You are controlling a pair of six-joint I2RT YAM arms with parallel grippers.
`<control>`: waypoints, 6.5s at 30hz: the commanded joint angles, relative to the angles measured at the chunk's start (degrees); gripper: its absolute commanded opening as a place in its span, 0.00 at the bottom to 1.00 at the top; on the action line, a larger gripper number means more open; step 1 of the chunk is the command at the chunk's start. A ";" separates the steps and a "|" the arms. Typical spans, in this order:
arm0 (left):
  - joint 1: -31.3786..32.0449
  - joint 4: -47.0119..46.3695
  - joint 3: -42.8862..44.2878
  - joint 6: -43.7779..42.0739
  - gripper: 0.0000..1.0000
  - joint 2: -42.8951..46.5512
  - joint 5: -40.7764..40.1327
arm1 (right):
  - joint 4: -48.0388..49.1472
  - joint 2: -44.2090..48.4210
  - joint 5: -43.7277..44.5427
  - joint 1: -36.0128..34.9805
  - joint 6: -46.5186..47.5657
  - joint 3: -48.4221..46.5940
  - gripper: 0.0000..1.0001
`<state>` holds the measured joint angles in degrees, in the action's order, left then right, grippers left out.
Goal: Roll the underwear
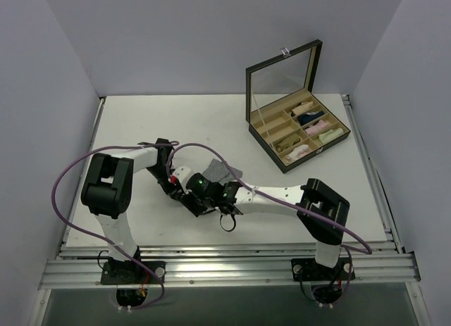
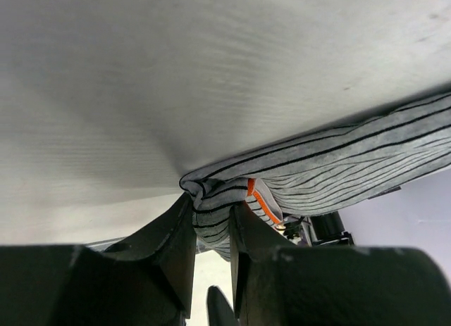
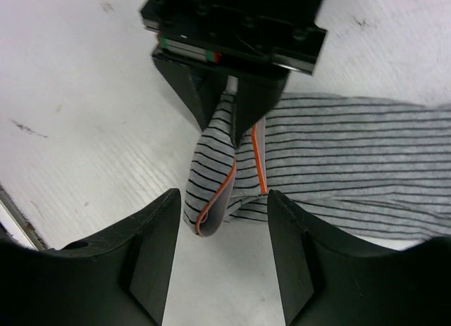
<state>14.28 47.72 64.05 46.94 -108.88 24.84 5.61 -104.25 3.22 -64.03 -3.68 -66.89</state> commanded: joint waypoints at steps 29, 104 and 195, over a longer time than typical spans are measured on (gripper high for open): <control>2.77 5.54 -0.77 0.96 0.11 -2.30 -9.46 | 11.88 3.00 10.66 -5.05 -5.29 7.13 0.46; 3.47 -12.21 -11.93 7.82 0.62 18.62 -11.65 | 23.04 -10.54 -25.28 8.31 -24.00 14.86 0.00; -1.80 4.93 -0.49 0.35 0.53 19.04 -18.87 | 26.02 -9.04 -12.70 -1.98 -22.59 14.94 0.00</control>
<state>13.10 55.33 63.88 48.47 -95.18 5.82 33.89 -111.59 0.03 -66.48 -20.67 -55.92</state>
